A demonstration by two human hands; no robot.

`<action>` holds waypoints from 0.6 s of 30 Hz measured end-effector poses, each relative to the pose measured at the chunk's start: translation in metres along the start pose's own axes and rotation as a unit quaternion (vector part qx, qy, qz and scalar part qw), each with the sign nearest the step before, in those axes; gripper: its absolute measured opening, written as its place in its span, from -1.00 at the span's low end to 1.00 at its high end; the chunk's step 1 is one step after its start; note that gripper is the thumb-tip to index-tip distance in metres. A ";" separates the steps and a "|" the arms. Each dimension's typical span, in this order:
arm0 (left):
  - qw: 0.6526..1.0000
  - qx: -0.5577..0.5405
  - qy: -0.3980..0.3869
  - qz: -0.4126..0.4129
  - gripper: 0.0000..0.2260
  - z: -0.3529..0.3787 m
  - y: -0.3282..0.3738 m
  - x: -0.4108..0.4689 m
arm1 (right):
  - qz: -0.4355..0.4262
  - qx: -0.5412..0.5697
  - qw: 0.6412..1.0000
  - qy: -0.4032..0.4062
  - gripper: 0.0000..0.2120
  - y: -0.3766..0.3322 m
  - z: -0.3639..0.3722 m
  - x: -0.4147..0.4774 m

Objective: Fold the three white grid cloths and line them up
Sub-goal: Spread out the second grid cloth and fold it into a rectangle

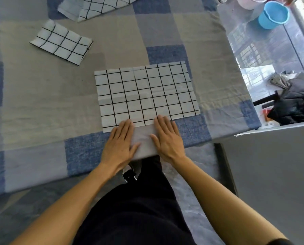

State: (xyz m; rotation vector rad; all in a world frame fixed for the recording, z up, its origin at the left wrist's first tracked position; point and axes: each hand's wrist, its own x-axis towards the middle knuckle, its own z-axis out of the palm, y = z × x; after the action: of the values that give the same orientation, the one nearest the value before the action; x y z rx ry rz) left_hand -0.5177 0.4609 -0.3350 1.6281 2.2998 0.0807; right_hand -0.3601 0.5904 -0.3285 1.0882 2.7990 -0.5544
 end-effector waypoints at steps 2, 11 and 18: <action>1.000 0.007 -0.006 -0.021 -0.32 0.000 -0.009 -0.007 | 0.072 -0.008 0.997 0.036 -0.32 0.029 -0.007 -0.009; 0.993 0.006 0.017 -0.116 -0.34 -0.003 -0.013 -0.030 | 0.159 -0.011 0.984 0.075 -0.39 0.060 -0.024 -0.019; 0.996 0.014 0.025 -0.082 -0.38 -0.006 0.001 -0.026 | -0.096 0.010 0.995 0.017 -0.46 -0.039 -0.005 -0.008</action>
State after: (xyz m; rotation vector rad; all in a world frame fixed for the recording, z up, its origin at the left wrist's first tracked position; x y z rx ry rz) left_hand -0.5108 0.4380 -0.3228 1.4598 2.4720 0.0525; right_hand -0.3800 0.5610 -0.3111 0.8433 2.9532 -0.5876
